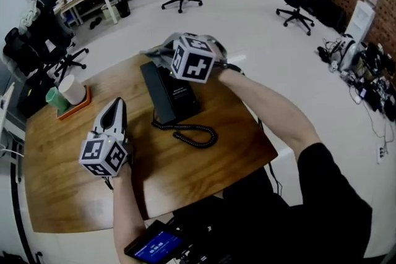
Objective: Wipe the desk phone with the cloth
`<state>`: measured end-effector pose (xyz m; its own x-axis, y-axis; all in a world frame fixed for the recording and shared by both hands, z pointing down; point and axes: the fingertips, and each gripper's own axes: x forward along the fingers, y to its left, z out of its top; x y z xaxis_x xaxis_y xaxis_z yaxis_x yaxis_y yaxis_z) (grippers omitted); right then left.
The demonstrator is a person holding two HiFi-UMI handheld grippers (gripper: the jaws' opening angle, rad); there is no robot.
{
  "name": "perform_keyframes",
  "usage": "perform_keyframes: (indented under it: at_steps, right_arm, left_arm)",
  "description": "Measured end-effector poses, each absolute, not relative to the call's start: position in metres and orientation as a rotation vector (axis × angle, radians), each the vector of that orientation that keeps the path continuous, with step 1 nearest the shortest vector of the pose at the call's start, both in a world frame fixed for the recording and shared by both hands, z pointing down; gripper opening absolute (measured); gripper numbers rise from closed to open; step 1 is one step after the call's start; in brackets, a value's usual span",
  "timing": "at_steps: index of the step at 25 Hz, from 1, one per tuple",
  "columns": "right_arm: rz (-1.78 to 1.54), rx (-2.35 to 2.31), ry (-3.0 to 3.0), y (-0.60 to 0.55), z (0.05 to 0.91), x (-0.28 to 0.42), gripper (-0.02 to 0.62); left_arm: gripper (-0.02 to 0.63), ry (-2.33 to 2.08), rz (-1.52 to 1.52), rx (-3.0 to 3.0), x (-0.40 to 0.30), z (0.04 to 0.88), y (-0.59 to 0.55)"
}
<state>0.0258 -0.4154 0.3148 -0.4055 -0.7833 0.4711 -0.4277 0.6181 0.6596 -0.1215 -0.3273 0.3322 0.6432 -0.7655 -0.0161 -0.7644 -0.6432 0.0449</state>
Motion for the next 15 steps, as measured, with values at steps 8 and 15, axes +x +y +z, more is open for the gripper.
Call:
perform_keyframes:
  at_steps: [8, 15]
  right_arm:
    - [-0.65, 0.726, -1.978, -0.349, 0.352, 0.029, 0.026]
    - [-0.687, 0.223, -1.941, -0.231, 0.401, 0.026, 0.026]
  left_arm:
    - [-0.008, -1.296, -0.037, 2.836, -0.119, 0.329, -0.327]
    - [-0.008, -1.288, -0.035, 2.837, -0.12, 0.33, -0.327]
